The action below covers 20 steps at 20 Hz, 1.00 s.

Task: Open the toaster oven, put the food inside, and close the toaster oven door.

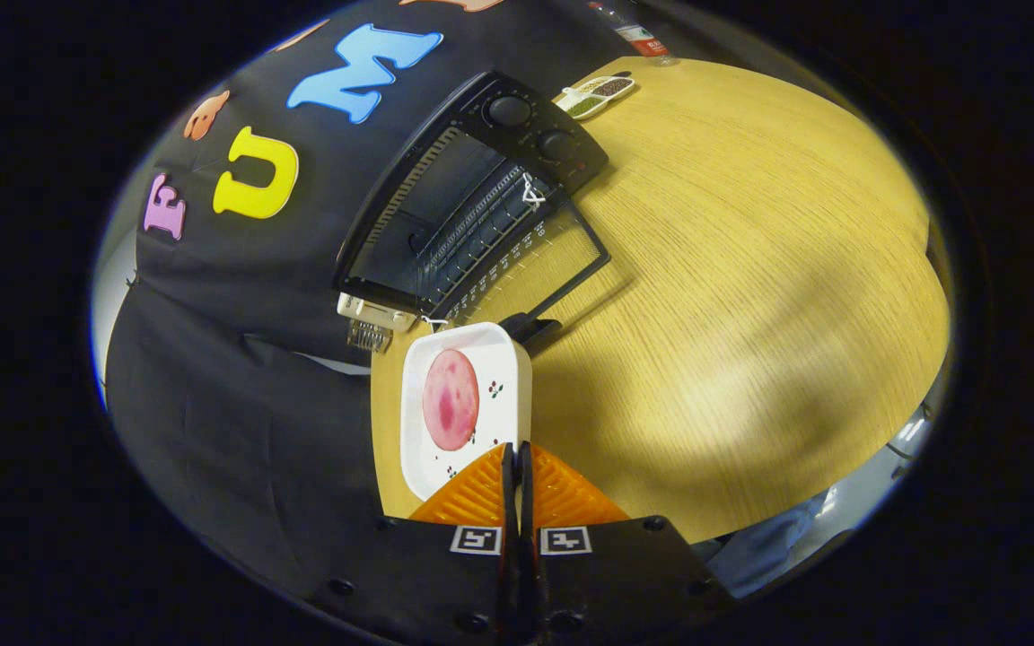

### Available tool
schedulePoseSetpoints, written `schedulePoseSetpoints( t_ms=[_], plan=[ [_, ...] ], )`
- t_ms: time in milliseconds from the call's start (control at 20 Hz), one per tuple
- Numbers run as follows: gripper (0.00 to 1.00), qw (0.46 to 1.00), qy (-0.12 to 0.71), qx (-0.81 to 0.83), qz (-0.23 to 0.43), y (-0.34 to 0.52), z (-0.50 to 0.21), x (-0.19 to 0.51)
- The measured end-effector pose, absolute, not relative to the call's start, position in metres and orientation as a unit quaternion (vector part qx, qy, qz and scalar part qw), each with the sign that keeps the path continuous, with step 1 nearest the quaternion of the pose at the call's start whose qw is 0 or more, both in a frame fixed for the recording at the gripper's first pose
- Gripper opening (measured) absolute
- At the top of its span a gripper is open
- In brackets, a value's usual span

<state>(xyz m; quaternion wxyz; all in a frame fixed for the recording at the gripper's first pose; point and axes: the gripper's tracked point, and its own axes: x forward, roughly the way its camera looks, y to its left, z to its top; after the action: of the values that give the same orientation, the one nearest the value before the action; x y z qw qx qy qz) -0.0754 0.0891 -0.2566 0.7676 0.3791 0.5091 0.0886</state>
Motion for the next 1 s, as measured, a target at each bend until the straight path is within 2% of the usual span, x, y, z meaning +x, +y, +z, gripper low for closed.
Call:
schedulePoseSetpoints(
  t_ms=[350,1000],
  plan=[
    [0.02,0.775,0.461,0.432,0.036,0.11,-0.25,-0.032],
    [0.02,0.746,0.371,0.55,-0.059,0.125,-0.252,0.056]
  ],
)
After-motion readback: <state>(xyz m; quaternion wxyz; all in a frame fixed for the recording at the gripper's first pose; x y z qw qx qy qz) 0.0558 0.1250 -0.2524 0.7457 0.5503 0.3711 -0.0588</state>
